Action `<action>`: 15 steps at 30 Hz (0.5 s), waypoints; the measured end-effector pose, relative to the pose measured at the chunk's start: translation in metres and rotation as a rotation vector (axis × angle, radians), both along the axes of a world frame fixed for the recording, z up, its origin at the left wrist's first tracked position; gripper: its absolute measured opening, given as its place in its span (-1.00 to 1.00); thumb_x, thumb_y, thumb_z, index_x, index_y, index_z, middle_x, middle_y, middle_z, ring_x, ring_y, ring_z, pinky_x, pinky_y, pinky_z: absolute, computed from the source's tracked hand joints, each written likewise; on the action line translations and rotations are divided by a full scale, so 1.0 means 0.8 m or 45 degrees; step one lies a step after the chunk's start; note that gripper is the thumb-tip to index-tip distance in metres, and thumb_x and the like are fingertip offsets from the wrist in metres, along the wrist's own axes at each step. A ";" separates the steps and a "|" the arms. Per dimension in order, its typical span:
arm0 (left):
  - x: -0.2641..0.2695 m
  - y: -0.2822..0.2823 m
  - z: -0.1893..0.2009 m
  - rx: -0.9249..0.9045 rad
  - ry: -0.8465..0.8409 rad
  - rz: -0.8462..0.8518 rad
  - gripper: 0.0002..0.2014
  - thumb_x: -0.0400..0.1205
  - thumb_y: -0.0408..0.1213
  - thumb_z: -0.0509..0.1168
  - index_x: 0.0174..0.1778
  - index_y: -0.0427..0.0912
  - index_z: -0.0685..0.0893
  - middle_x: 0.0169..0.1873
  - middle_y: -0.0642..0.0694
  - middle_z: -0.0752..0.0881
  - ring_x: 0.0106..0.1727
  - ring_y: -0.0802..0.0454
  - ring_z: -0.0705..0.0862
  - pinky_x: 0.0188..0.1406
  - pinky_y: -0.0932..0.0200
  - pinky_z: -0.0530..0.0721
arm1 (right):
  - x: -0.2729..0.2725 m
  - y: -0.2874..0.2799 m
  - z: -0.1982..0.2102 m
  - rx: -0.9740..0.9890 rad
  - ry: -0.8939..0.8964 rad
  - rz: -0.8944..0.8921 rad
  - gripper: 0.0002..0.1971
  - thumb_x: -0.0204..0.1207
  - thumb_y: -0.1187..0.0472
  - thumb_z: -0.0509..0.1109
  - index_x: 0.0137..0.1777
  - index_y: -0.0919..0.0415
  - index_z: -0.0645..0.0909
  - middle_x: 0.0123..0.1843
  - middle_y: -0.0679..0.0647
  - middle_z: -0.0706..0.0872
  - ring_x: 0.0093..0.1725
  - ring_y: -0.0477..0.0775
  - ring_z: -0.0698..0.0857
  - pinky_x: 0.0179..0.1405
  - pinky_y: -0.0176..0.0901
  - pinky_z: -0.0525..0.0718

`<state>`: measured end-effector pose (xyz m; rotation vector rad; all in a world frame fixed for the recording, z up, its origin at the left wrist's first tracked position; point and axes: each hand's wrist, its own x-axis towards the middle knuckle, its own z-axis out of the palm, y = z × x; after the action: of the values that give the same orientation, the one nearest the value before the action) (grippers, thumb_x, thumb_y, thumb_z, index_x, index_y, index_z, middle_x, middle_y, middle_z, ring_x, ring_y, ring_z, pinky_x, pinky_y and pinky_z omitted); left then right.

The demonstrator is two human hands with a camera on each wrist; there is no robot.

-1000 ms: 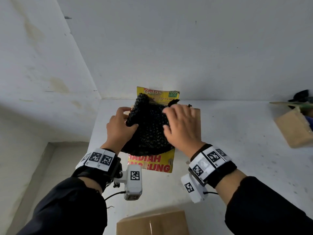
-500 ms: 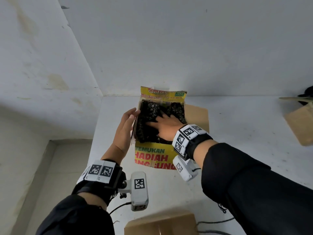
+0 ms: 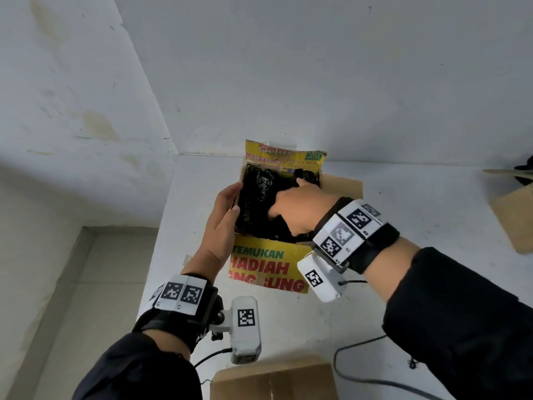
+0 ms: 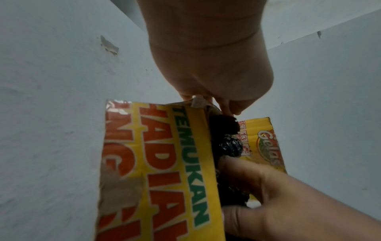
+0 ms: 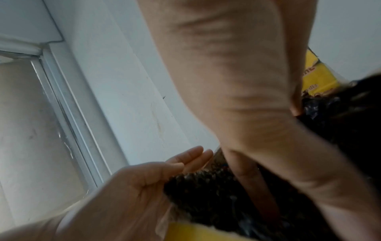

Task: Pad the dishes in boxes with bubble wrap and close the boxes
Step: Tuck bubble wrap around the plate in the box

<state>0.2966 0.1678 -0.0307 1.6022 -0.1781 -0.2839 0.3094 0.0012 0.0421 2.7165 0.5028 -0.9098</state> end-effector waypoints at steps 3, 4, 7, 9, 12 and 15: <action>0.000 0.000 -0.001 -0.003 -0.001 0.004 -0.43 0.53 -0.24 0.04 0.53 -0.16 0.32 0.45 -0.04 0.48 0.47 0.09 0.44 0.51 -0.06 0.41 | -0.009 -0.009 -0.012 -0.102 0.022 0.084 -0.45 0.62 0.25 0.19 0.57 -0.14 0.27 0.48 0.12 0.41 0.44 0.23 0.38 0.43 0.13 0.26; -0.001 -0.001 0.000 -0.013 -0.001 0.007 -0.44 0.54 -0.25 0.04 0.53 -0.16 0.32 0.46 -0.04 0.47 0.48 0.09 0.44 0.52 -0.08 0.40 | -0.010 -0.012 -0.020 -0.083 -0.001 0.098 -0.45 0.61 0.20 0.21 0.58 -0.15 0.25 0.47 0.13 0.42 0.41 0.24 0.38 0.36 0.09 0.32; -0.007 -0.006 0.003 -0.051 0.002 0.011 -0.45 0.54 -0.26 0.02 0.51 -0.10 0.33 0.46 0.00 0.46 0.47 0.14 0.43 0.51 -0.01 0.41 | -0.013 -0.014 -0.036 0.036 -0.079 0.039 -0.43 0.59 0.13 0.22 0.59 -0.14 0.21 0.43 0.16 0.43 0.40 0.24 0.38 0.30 0.05 0.39; -0.011 -0.009 0.003 -0.097 0.033 0.023 -0.45 0.54 -0.26 0.02 0.51 -0.06 0.31 0.47 0.03 0.44 0.48 0.17 0.42 0.51 0.07 0.41 | -0.013 -0.015 -0.038 0.080 -0.091 0.006 -0.41 0.56 0.15 0.27 0.58 -0.11 0.23 0.40 0.16 0.45 0.38 0.24 0.40 0.28 0.05 0.41; -0.022 -0.011 -0.001 -0.151 0.043 0.041 -0.44 0.54 -0.23 0.03 0.53 -0.06 0.28 0.48 0.06 0.41 0.49 0.25 0.40 0.47 0.20 0.43 | -0.014 -0.017 -0.027 0.129 -0.030 -0.043 -0.49 0.51 0.23 0.31 0.47 -0.01 0.41 0.26 0.13 0.56 0.27 0.20 0.52 0.30 0.08 0.39; -0.034 -0.015 -0.003 -0.181 0.022 0.028 -0.45 0.58 -0.18 0.03 0.54 -0.07 0.27 0.47 0.11 0.43 0.45 0.29 0.42 0.38 0.31 0.50 | -0.019 -0.013 -0.019 0.387 -0.352 -0.115 -0.70 0.53 0.13 0.30 0.26 -0.01 0.60 0.17 0.00 0.63 0.19 0.11 0.58 0.36 0.09 0.26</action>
<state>0.2697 0.1560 -0.0335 1.4598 -0.1640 -0.2621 0.2942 -0.0092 0.0265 3.0959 0.4988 -0.4952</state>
